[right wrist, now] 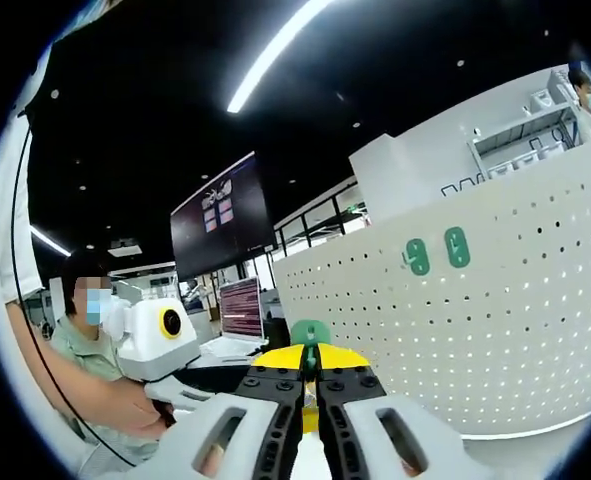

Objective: Insert the hook assembly into the mounting plate slot until the hook locks in place.

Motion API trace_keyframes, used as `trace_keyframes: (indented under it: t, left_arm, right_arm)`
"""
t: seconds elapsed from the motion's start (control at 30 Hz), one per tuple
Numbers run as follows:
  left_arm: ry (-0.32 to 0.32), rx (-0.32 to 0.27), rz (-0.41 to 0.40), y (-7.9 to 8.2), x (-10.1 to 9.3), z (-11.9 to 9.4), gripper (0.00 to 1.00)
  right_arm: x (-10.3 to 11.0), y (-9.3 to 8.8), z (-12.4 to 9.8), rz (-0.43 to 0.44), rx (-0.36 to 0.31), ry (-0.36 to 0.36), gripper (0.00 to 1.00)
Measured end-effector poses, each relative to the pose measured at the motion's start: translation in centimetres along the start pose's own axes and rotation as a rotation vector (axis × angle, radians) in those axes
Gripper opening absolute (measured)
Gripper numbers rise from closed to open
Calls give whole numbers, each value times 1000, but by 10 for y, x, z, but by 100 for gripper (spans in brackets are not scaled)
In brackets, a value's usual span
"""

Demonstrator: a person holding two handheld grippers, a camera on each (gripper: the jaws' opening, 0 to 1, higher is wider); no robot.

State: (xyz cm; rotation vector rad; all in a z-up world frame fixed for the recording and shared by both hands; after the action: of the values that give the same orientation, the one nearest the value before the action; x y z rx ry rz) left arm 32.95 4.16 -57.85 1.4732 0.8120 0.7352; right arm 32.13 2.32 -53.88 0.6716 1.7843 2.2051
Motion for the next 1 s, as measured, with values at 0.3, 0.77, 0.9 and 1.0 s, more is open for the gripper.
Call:
trace_keyframes:
  t: [0.3,0.77,0.9,1.0]
  left_arm:
    - [13,30,7,-10,-2,1,75]
    - [6,52,19,-14,-5,4,83]
    - [6,50,20,-13,-5,5,82]
    - [7,51,15,-13,-4,6,81]
  right_arm:
    - [1,2,0,34,-15,2,0]
    - [3,-2,2,49,-3,11,1]
    - [2,0,2,2,13,-4,1]
    - [-1,0,0,-175,91,-52,1]
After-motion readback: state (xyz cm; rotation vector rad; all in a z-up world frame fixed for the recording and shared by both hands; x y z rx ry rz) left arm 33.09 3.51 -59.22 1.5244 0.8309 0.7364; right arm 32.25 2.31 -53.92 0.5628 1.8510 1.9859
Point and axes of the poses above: the point that each gripper's makers call its tool centre point, and the gripper's own axes: z roughly forward along the fingers, x roughly to its left, y roughly out of its top, the point moved 1 cm from there along -z, roughly backward along the fingers, and after that the axes turned 11 degrees about y, right-handed, at the moved point
